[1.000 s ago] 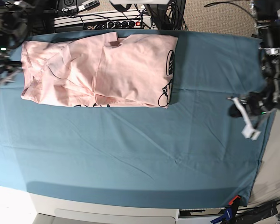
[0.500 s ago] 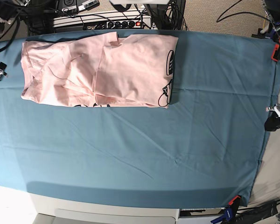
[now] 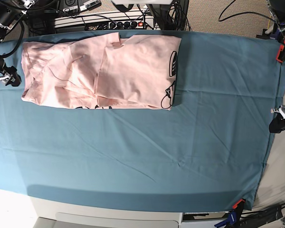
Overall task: Fold the T-shirt properly
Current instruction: 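Open the left gripper and withdraw it to the table edge, then grasp the folded shirt's end with the right gripper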
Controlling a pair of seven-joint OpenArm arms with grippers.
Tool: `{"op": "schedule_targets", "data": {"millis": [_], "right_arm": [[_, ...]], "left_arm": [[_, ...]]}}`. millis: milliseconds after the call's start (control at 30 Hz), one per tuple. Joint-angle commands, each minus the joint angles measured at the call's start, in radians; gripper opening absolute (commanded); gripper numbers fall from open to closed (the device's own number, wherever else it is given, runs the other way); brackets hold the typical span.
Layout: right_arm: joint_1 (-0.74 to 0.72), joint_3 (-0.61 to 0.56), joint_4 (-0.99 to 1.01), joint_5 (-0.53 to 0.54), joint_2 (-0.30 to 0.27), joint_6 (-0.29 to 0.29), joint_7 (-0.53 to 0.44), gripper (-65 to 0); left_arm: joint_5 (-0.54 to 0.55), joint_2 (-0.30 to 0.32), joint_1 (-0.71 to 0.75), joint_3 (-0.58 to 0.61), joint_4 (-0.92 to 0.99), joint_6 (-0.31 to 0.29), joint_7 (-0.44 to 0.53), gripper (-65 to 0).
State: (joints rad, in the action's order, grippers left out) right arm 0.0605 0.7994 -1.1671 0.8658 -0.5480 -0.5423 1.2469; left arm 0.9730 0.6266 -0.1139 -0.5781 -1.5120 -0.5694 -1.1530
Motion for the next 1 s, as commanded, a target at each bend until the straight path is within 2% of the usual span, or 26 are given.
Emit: {"op": "schedule_targets", "data": {"millis": [0, 267, 567, 967], "right_arm": [[-0.011, 0.006, -0.003, 0.034, -0.031, -0.011, -0.001, -29.3], [-0.011, 0.005, 0.069, 0.2, -0.031, -0.083, 0.075, -29.3], [-0.011, -0.006, 0.096, 0.218, -0.031, -0.109, 0.095, -29.3], [-0.011, -0.263, 0.096, 0.217, -0.031, -0.128, 0.097, -29.4]], "left_arm": [[0.023, 0.027, -0.019, -0.008, -0.016, -0.009, 0.017, -65.0], [0.023, 0.027, -0.019, -0.008, -0.016, -0.008, 0.018, -65.0], [0.023, 0.027, -0.019, -0.008, -0.016, -0.008, 0.024, -65.0], [0.023, 0.027, -0.019, -0.008, -0.016, -0.008, 0.023, -65.0]]}}
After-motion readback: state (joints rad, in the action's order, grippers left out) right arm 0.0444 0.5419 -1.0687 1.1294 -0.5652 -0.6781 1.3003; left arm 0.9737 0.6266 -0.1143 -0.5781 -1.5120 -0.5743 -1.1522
